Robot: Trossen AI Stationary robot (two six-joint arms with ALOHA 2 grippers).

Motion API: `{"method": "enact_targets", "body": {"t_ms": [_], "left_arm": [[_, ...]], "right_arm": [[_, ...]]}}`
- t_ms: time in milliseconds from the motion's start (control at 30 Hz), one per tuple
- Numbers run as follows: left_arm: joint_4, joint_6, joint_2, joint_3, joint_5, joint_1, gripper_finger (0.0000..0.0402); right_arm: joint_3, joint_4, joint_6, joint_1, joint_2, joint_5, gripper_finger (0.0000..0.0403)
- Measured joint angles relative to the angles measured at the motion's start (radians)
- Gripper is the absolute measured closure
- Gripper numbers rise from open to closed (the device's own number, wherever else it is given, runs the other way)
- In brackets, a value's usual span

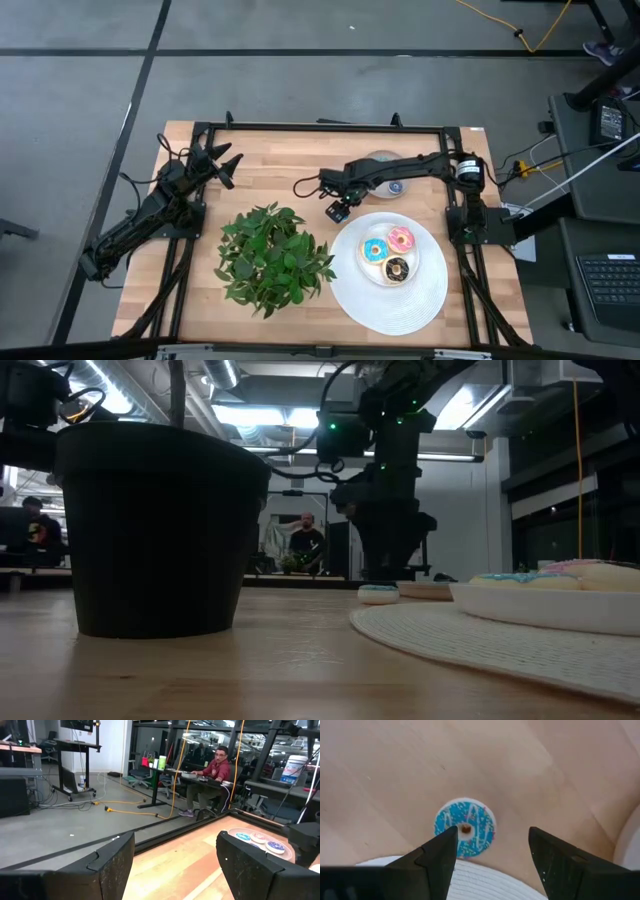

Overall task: Pick & Place donuts
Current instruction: Put the small blue donut onto the gray plate

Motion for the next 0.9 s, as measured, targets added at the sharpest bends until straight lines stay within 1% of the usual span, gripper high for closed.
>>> {"method": "enact_targets", "body": {"t_ms": [567,900], "left_arm": [[-0.005,0.000,0.003,0.000,0.000,0.000,0.0131],[0.000,0.000,0.003,0.000,0.000,0.000,0.0131]], "right_arm": [[0.001,0.035,0.021,0.027,0.057,0.000,0.0159],[0.001,0.052,0.018,0.028,0.064,0.000,0.0159]]}}
